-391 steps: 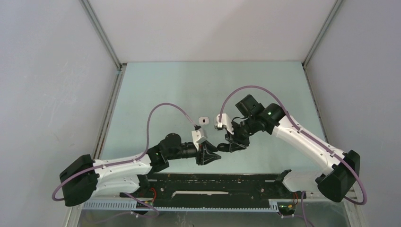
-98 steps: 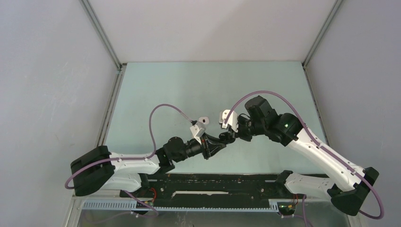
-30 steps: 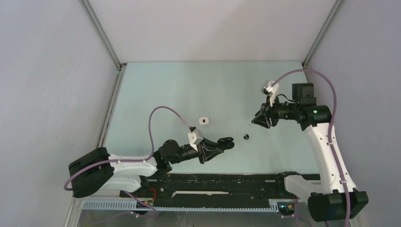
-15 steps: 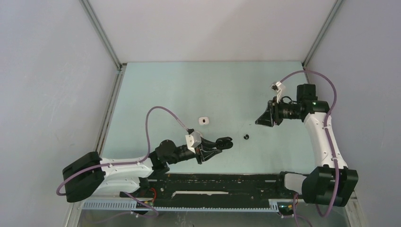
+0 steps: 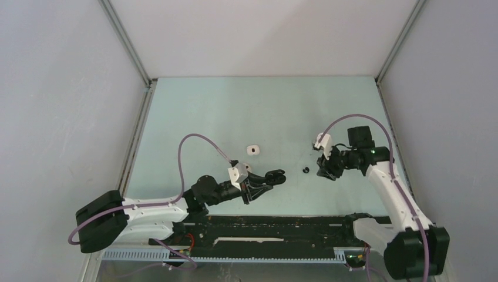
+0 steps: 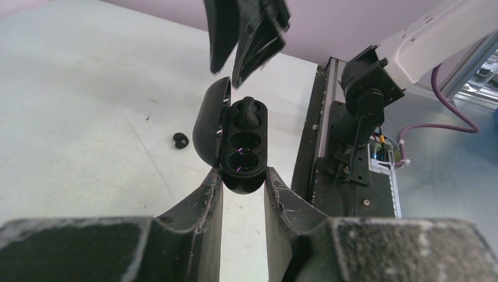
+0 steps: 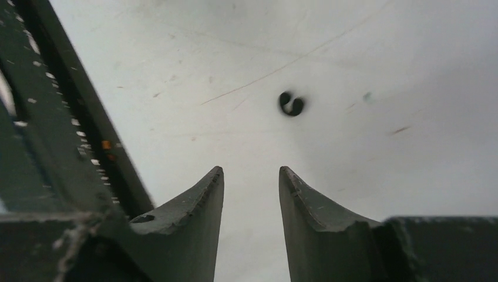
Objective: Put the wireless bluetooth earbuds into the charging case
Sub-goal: Pick up the earbud from the center of the board.
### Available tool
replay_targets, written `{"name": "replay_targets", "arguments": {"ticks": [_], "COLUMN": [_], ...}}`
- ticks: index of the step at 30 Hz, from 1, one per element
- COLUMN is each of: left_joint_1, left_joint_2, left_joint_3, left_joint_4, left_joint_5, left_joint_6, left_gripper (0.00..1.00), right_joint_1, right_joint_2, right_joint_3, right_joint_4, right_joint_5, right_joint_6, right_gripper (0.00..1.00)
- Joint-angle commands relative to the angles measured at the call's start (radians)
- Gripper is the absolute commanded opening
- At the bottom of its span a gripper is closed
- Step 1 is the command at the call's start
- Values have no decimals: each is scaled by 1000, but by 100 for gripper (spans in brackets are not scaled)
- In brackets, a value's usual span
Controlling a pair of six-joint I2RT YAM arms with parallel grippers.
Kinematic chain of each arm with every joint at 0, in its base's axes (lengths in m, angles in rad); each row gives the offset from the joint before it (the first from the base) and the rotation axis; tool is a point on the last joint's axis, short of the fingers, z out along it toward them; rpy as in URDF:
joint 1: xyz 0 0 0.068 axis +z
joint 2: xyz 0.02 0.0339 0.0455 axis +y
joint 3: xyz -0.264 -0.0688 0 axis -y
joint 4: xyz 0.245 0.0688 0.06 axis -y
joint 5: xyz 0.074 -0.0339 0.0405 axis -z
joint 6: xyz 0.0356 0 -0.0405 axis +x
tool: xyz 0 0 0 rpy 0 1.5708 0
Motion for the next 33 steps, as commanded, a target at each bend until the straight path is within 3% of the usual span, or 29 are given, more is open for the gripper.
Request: {"name": "replay_targets", "arguments": {"ticks": [1,7,10,13,17,21,27,30,33], "left_joint_1": [0,8,19,26,33,45,68,71,71], "left_joint_2": [-26,5,10,-8,-27,-43,-58,-69,-79], "left_joint_3": [-18,-49,-78,-106,-144,-164,-179,-187,-198], "left_joint_4": [30,119,180,200,236,240,238,238,239], "left_joint_5": [-52,-74,-85,-111,-142,-143,-130,-142,-161], "left_joint_6": [-30,-71,-93,-94,-97,-101,-103,-106,-116], "left_gripper": [0,0,0,0,0,0,0,0,0], "right_joint_1": [79,199,241,249,255,265,274,285,287], "right_joint_2": [-143,-155,-124,-61,54,133,108,155,212], "right_joint_3": [-2,1,-1,-31,7,50,-92,-104,-104], "right_joint_4": [99,108,173,264,290,182,179,206,221], "right_joint_5": [40,176,283,343,365,347,338,358,388], "right_joint_6": [-265,-487,-510,-614,-548,-606,-902,-937,-988], "right_gripper": [46,48,47,52,43,48,36,27,25]}}
